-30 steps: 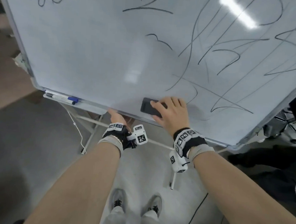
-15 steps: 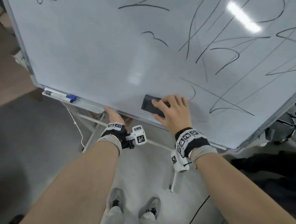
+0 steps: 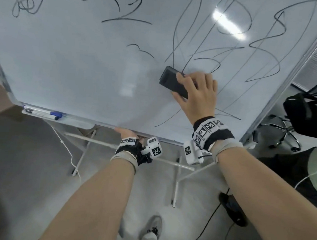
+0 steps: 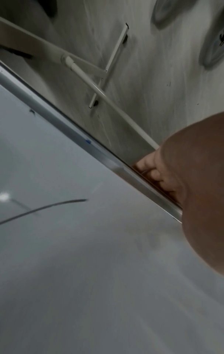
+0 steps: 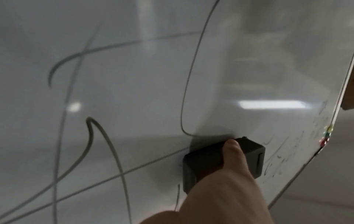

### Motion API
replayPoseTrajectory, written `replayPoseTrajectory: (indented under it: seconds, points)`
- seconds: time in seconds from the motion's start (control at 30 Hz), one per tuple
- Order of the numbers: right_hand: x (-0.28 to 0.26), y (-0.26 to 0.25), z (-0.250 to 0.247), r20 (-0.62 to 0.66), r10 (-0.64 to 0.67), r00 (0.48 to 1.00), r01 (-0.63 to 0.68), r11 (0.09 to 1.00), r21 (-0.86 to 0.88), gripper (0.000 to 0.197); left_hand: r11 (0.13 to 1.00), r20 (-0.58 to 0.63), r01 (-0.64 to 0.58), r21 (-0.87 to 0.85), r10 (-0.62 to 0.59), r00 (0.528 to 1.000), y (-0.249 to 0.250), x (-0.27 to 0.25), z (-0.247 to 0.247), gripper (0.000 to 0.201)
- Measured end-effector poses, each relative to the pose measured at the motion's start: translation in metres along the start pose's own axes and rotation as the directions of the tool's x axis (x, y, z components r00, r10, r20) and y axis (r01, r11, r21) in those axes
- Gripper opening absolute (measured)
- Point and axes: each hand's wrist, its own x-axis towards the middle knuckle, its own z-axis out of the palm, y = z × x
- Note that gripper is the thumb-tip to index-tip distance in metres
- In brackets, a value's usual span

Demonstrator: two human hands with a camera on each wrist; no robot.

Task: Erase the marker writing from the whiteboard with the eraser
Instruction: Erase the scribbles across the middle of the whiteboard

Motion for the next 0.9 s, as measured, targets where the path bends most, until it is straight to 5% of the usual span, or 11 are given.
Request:
replayPoseTrajectory:
  seconds: [0.1, 0.2, 0.33, 0.43, 0.57, 0.7, 0.77, 0.83, 0.9]
  points:
    - [-0.036, -0.006, 0.012, 0.045, -0.025, 0.999, 0.022, 0.996, 0.086, 0.043, 0.999, -0.002, -0.037, -0.027, 0.037, 0.999, 0.001, -0.032, -0.003, 0.120]
    - [-0.092, -0.013, 0.023, 0.270, -0.179, 0.946, 0.152, 0.981, 0.117, 0.048, 0.995, -0.013, -0.076, -0.067, 0.075, 0.997, 0.002, -0.086, 0.002, 0.092]
    - [-0.122, -0.021, 0.020, 0.421, -0.251, 0.872, 0.207, 0.967, 0.146, 0.047, 0.995, -0.029, -0.026, -0.094, 0.023, 0.999, -0.004, -0.076, -0.003, 0.102]
    - [-0.098, -0.012, 0.004, 0.357, -0.194, 0.914, 0.168, 0.980, 0.102, 0.046, 0.999, -0.032, -0.028, -0.026, 0.027, 0.999, -0.009, -0.100, 0.001, 0.094]
    - [-0.051, -0.001, -0.012, 0.131, 0.043, 0.990, -0.053, 0.995, 0.080, 0.041, 0.999, 0.039, -0.038, -0.033, 0.039, 0.998, -0.009, -0.112, -0.001, 0.095]
    - [-0.049, -0.014, 0.002, 0.118, 0.018, 0.993, -0.031, 0.994, 0.106, 0.041, 0.992, 0.032, -0.085, -0.097, 0.089, 0.996, -0.003, -0.088, -0.010, 0.098]
    - [-0.069, -0.030, 0.016, 0.243, -0.124, 0.962, 0.095, 0.987, 0.128, 0.042, 0.990, 0.100, -0.063, -0.124, 0.076, 0.992, -0.002, -0.098, -0.010, 0.095]
    - [-0.101, -0.045, 0.030, 0.398, -0.273, 0.876, 0.228, 0.961, 0.159, 0.042, 0.995, 0.112, -0.075, -0.066, 0.082, 0.990, -0.001, -0.109, -0.010, 0.089]
    - [-0.123, -0.054, 0.038, 0.485, -0.276, 0.830, 0.233, 0.961, 0.148, 0.044, 0.998, 0.105, -0.044, -0.040, 0.048, 0.993, 0.001, -0.104, -0.008, 0.091]
